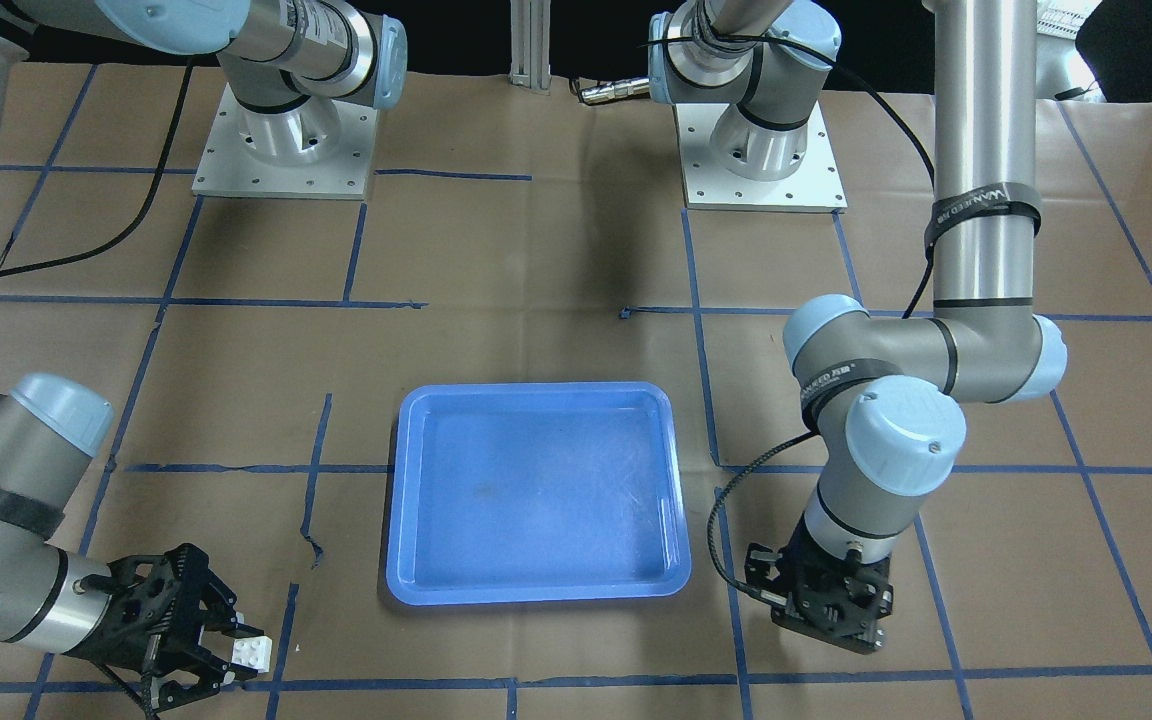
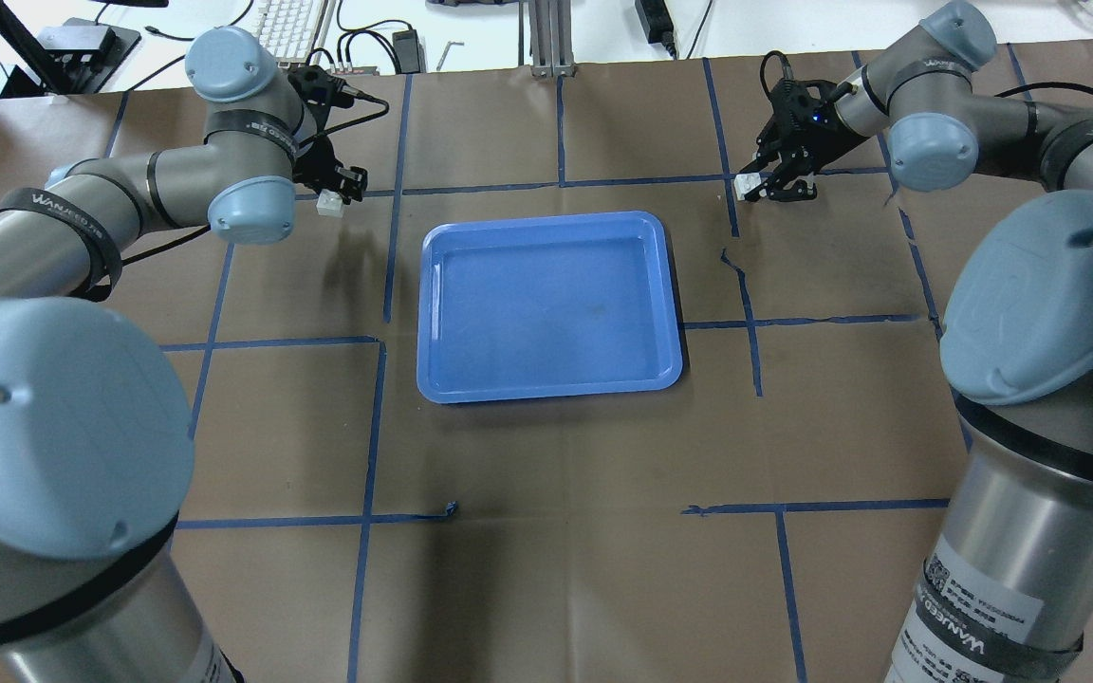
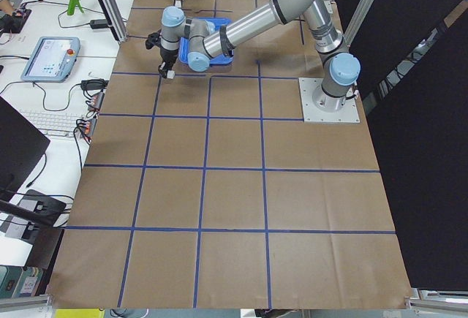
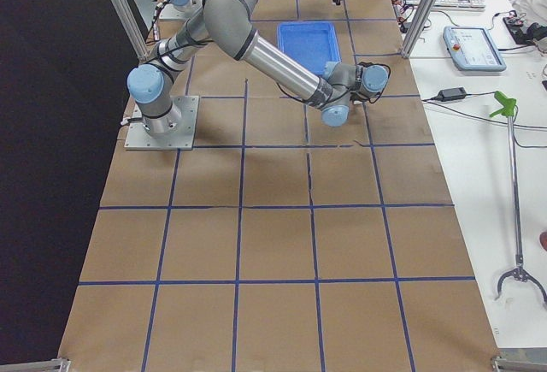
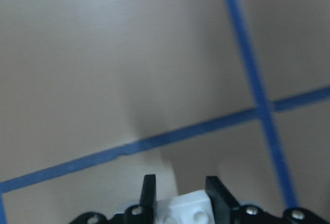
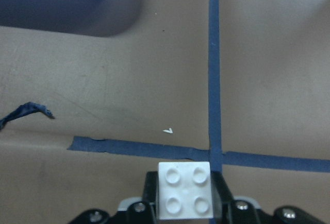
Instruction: Assemble white blocks and place on blue tray
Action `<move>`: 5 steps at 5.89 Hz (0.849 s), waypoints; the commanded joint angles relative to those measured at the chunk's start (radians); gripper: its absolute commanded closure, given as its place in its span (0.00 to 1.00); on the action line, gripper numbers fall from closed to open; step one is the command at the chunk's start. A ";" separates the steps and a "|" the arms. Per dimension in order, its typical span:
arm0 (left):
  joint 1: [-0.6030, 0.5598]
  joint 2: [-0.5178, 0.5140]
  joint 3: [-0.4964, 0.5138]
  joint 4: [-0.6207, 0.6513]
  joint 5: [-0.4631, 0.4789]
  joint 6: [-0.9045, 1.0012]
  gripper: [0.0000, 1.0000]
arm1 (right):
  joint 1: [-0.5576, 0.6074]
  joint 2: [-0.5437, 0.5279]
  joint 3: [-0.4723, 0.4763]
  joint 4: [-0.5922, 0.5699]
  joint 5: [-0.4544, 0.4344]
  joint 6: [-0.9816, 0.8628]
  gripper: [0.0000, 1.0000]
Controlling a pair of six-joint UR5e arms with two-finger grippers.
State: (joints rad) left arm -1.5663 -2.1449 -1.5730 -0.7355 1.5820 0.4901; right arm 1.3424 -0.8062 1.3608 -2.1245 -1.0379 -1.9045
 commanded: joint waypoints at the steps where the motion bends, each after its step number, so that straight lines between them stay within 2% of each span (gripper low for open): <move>1: -0.160 0.069 -0.044 -0.065 0.006 0.289 0.89 | 0.001 -0.051 -0.009 0.012 -0.017 0.106 0.75; 2: -0.241 0.071 -0.071 -0.064 0.013 0.444 0.89 | 0.001 -0.089 0.000 0.021 -0.027 0.189 0.75; 3: -0.273 0.075 -0.091 -0.061 0.001 0.692 0.89 | 0.006 -0.143 0.027 0.032 -0.054 0.230 0.75; 4: -0.278 0.059 -0.113 -0.058 -0.002 0.832 0.89 | 0.007 -0.219 0.111 0.028 -0.057 0.258 0.75; 5: -0.294 0.059 -0.122 -0.056 -0.046 0.867 0.89 | 0.007 -0.297 0.194 0.023 -0.054 0.259 0.75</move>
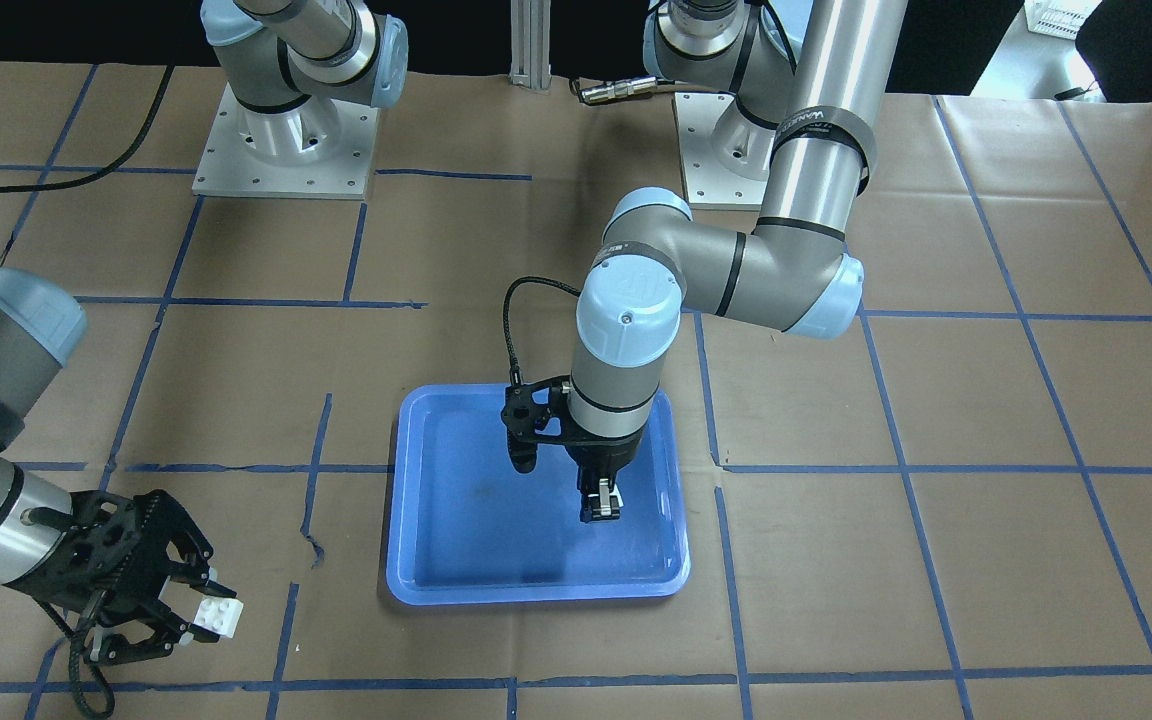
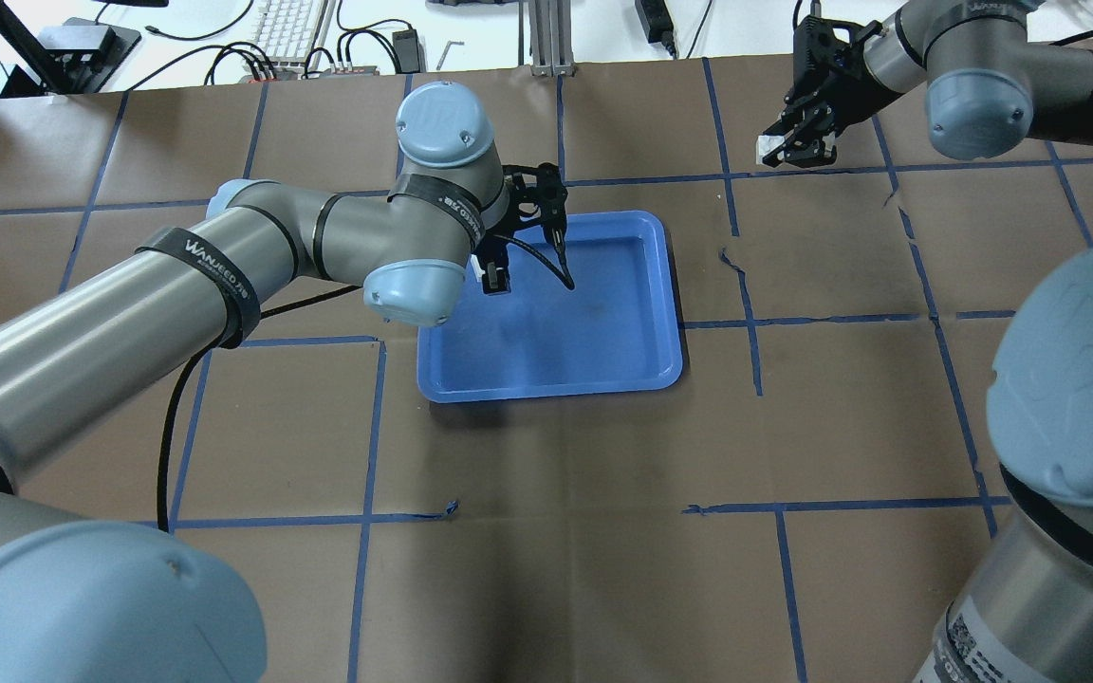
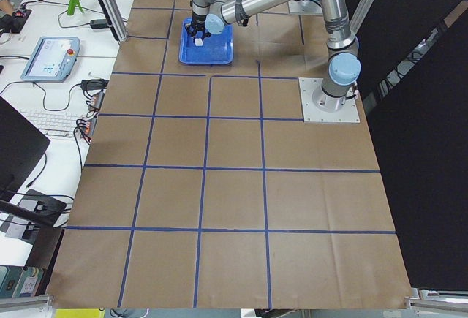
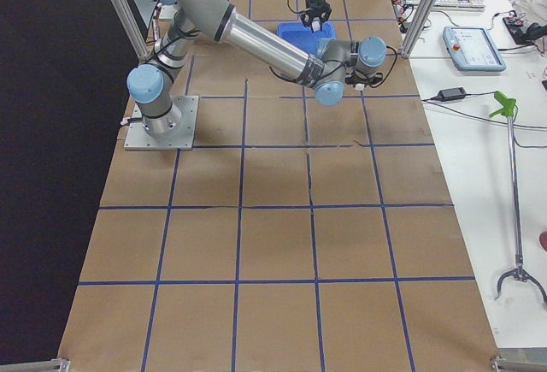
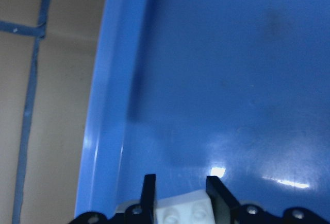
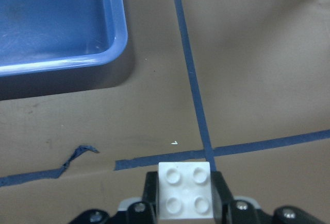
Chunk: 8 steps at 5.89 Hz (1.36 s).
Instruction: Assemble white blocks and place on blue tray
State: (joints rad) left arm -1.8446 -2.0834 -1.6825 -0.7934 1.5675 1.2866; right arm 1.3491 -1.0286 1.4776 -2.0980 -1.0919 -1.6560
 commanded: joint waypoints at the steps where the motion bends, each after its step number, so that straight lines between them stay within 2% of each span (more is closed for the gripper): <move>1: -0.057 -0.001 -0.016 0.005 -0.071 0.080 0.89 | 0.005 -0.149 0.145 -0.004 0.009 0.004 0.75; 2: -0.061 -0.001 -0.025 0.003 -0.161 0.088 0.89 | 0.025 -0.198 0.229 -0.014 0.013 -0.005 0.75; 4: -0.056 -0.014 -0.072 0.003 -0.161 0.086 0.88 | 0.131 -0.247 0.331 -0.081 0.007 0.007 0.74; 6: -0.038 -0.015 -0.080 0.002 -0.156 0.086 0.86 | 0.147 -0.254 0.444 -0.276 0.013 0.068 0.74; 7: -0.033 -0.021 -0.080 0.005 -0.159 0.085 0.73 | 0.147 -0.252 0.457 -0.289 0.017 0.068 0.74; 8: -0.033 -0.036 -0.078 0.017 -0.162 0.092 0.23 | 0.148 -0.251 0.458 -0.289 0.018 0.071 0.74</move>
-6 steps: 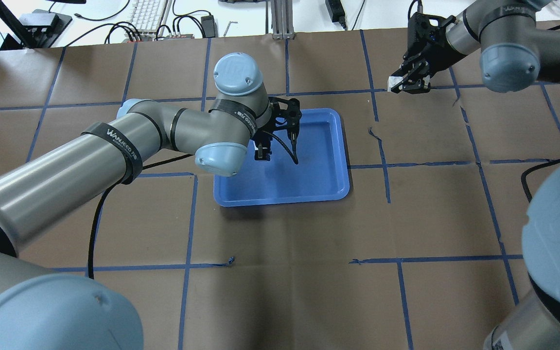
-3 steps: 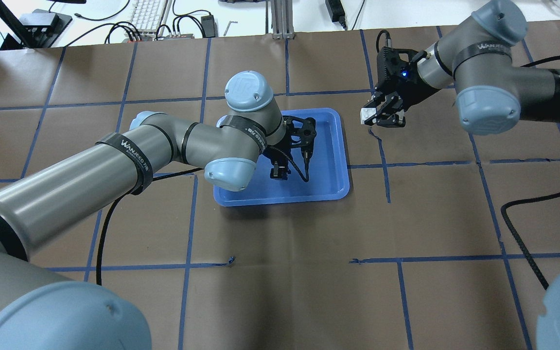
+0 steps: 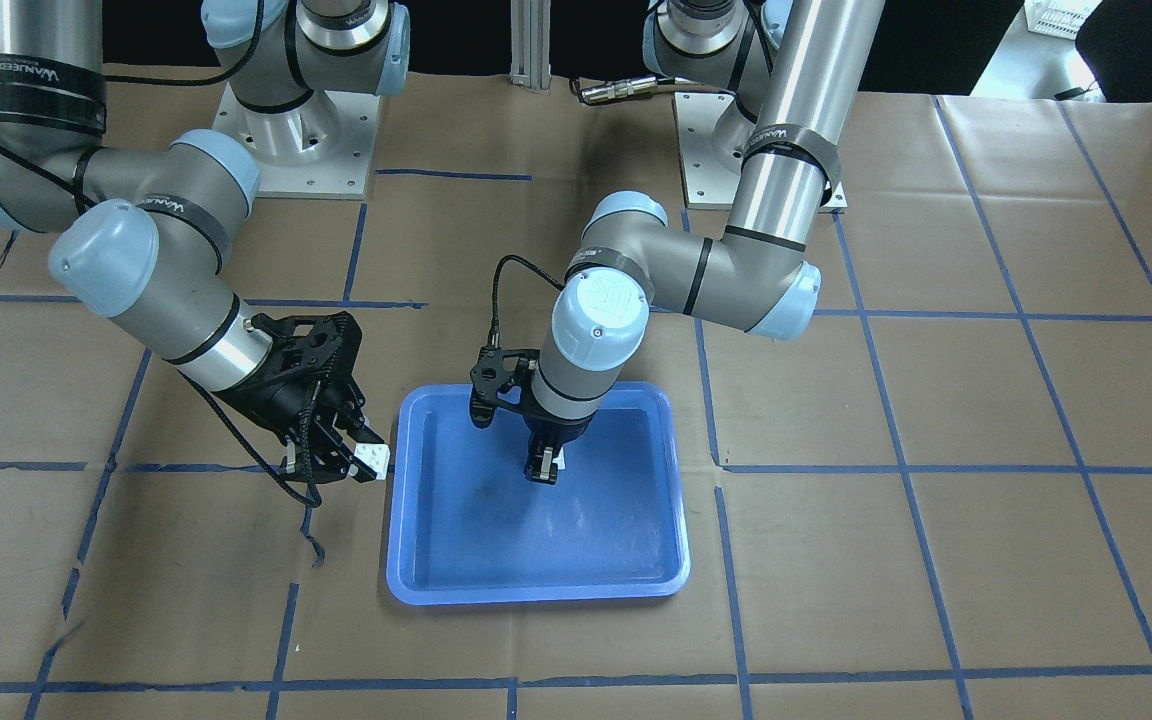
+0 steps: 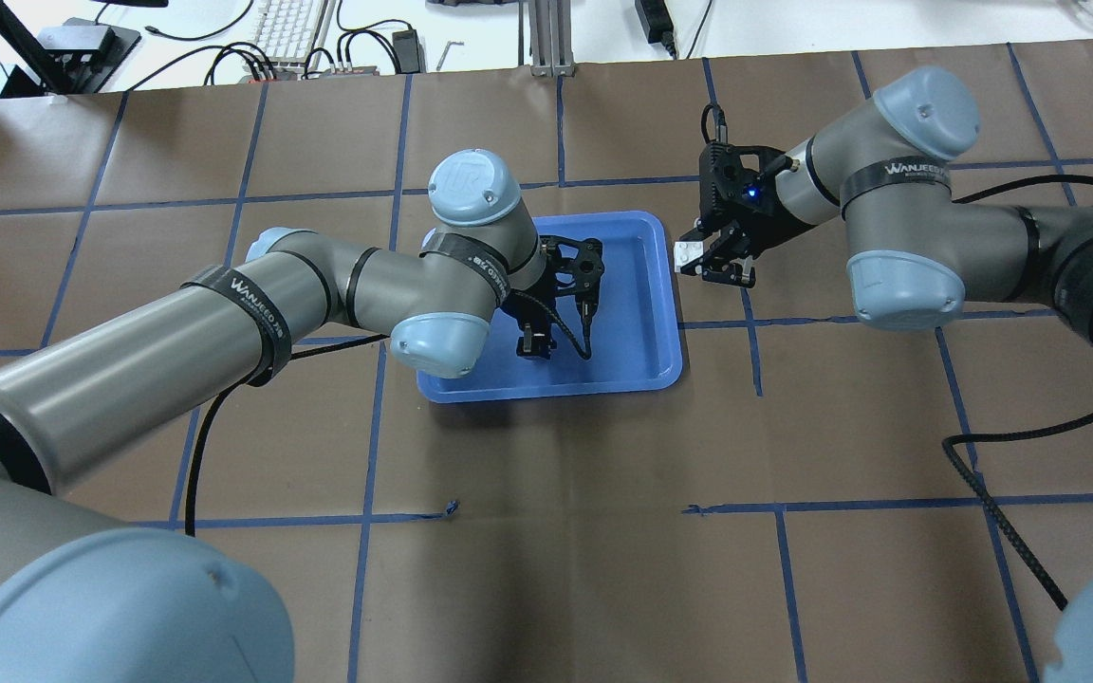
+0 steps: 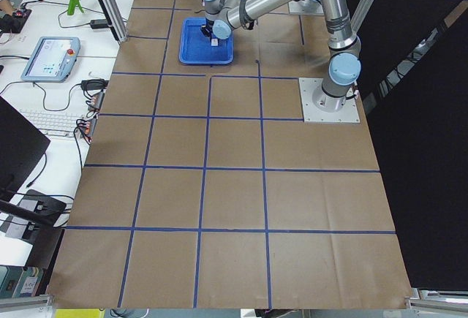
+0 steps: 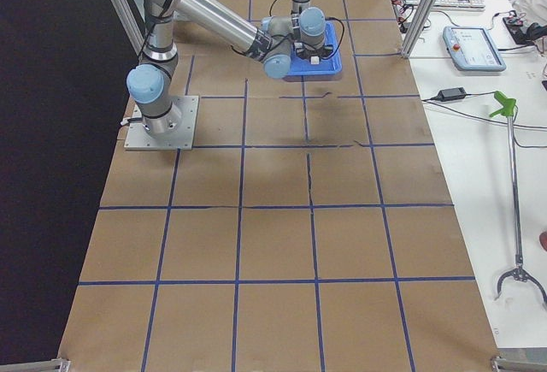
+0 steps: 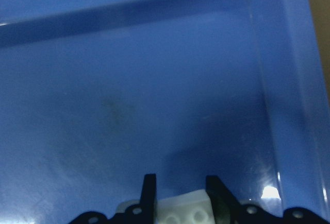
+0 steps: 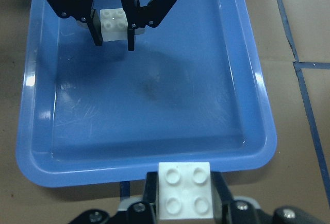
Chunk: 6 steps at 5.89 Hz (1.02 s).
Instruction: Assemble white blocks and place on blue tray
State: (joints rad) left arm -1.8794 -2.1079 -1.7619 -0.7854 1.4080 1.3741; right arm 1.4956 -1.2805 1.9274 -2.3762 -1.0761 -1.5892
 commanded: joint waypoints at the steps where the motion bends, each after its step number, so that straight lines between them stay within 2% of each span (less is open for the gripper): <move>1: 0.002 -0.021 0.004 0.015 0.002 0.035 0.02 | 0.003 0.004 0.009 -0.012 -0.001 0.044 0.74; 3: 0.002 0.015 0.018 0.006 0.011 0.034 0.01 | 0.014 0.006 0.009 -0.017 0.004 0.055 0.74; 4: 0.003 0.075 0.031 -0.055 0.012 0.031 0.01 | 0.029 0.013 0.009 -0.043 0.004 0.084 0.74; 5: 0.038 0.194 0.033 -0.213 0.014 0.030 0.01 | 0.034 0.018 0.009 -0.076 0.002 0.133 0.74; 6: 0.122 0.341 0.047 -0.435 0.012 0.025 0.01 | 0.050 0.024 0.007 -0.089 0.004 0.165 0.74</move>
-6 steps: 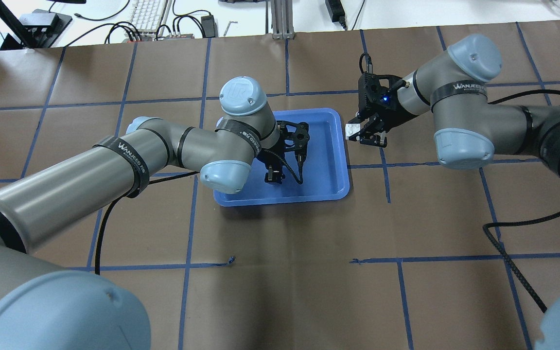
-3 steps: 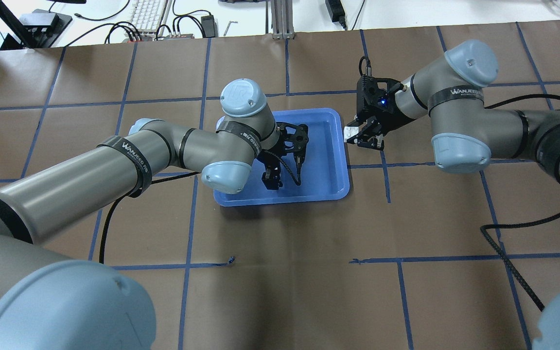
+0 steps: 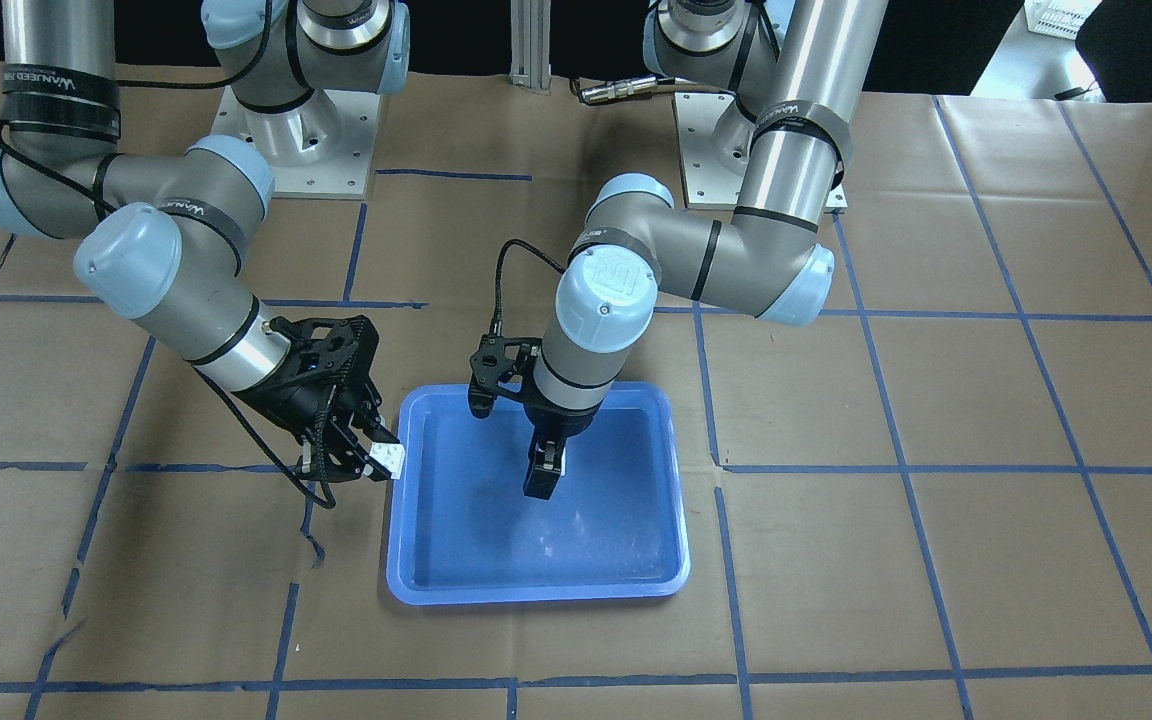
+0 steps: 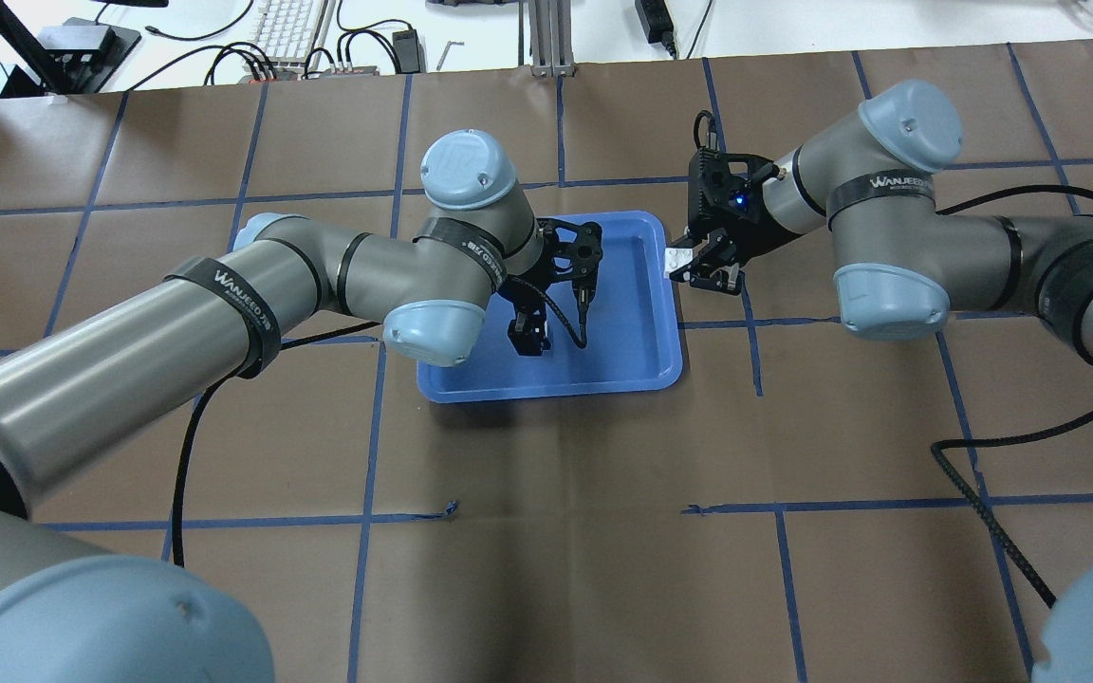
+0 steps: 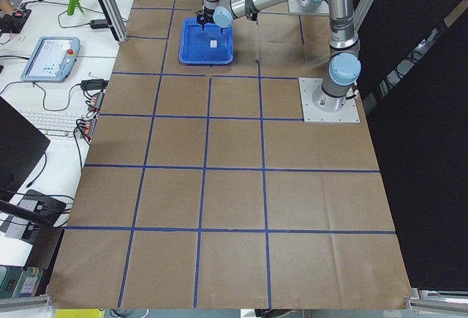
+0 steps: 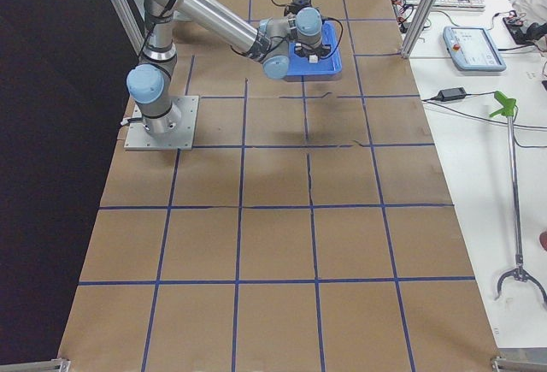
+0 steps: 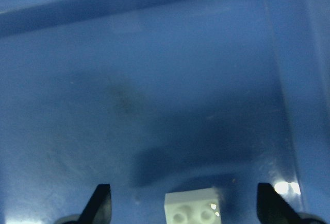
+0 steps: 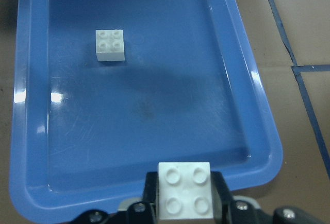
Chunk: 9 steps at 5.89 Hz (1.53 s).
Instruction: Assemble white blocks and place on blue tray
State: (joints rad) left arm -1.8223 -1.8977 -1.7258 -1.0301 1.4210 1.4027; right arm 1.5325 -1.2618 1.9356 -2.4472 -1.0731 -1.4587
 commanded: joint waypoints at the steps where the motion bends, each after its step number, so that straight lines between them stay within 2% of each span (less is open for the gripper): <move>1: 0.116 0.276 0.023 -0.355 0.004 -0.052 0.01 | 0.047 0.015 -0.001 -0.042 -0.001 0.067 0.74; 2: 0.173 0.360 0.047 -0.502 0.060 -0.094 0.01 | 0.102 0.048 -0.001 -0.094 -0.001 0.099 0.74; 3: 0.187 0.365 0.072 -0.530 0.067 -0.214 0.01 | 0.154 0.099 -0.003 -0.192 -0.004 0.179 0.74; 4: 0.187 0.359 0.081 -0.516 0.090 -0.393 0.01 | 0.188 0.143 -0.004 -0.247 -0.005 0.194 0.73; 5: 0.187 0.370 0.080 -0.502 0.128 -0.658 0.01 | 0.214 0.178 -0.006 -0.286 -0.010 0.208 0.73; 6: 0.184 0.382 0.080 -0.493 0.245 -0.868 0.01 | 0.216 0.209 -0.006 -0.312 -0.010 0.207 0.73; 7: 0.185 0.394 0.075 -0.490 0.246 -1.091 0.01 | 0.216 0.222 -0.004 -0.320 -0.011 0.207 0.73; 9: 0.179 0.401 0.075 -0.414 0.243 -1.377 0.01 | 0.225 0.225 -0.001 -0.316 -0.011 0.207 0.73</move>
State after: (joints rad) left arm -1.6397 -1.4994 -1.6484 -1.4848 1.6638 0.1595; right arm 1.7522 -1.0396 1.9335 -2.7633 -1.0844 -1.2518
